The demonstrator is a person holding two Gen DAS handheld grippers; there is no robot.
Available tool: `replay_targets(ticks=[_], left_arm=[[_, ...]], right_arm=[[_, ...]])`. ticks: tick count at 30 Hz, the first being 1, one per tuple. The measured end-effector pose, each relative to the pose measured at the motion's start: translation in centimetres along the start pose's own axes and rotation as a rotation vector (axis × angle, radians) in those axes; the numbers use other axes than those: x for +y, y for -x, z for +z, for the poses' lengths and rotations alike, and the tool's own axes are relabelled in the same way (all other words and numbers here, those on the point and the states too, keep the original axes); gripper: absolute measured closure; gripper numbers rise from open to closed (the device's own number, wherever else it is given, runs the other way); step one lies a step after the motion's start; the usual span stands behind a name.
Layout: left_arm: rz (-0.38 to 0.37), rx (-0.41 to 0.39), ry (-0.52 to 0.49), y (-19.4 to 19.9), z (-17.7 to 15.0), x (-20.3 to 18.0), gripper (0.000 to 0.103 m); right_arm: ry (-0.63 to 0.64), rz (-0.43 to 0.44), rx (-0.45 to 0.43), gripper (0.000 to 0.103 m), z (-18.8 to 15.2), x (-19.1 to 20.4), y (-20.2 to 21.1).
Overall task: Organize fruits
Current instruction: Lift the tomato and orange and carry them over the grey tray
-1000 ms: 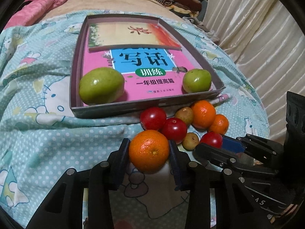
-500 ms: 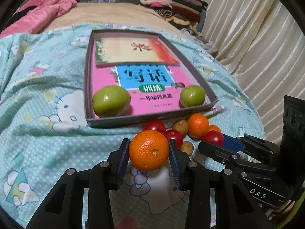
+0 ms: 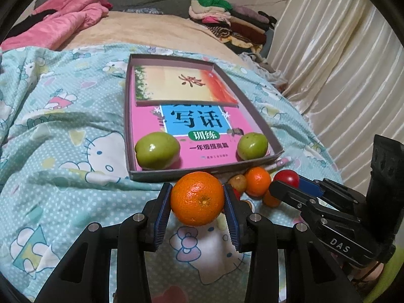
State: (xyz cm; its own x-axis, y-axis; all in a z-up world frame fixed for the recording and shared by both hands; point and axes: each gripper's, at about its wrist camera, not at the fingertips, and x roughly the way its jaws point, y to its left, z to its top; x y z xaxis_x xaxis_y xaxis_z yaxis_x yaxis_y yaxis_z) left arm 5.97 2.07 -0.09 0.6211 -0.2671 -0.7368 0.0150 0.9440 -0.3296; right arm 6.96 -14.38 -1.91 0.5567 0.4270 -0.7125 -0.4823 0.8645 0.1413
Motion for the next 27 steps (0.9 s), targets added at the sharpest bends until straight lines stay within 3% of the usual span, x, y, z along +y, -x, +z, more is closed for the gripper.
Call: replay_targets(ticks=[27], left_arm=[[0.007, -0.085, -0.024, 1.5, 1.8, -2.0, 0.062]], right_arm=[[-0.044, -0.082, -0.117, 0.074, 1.8, -3.2, 1.8]])
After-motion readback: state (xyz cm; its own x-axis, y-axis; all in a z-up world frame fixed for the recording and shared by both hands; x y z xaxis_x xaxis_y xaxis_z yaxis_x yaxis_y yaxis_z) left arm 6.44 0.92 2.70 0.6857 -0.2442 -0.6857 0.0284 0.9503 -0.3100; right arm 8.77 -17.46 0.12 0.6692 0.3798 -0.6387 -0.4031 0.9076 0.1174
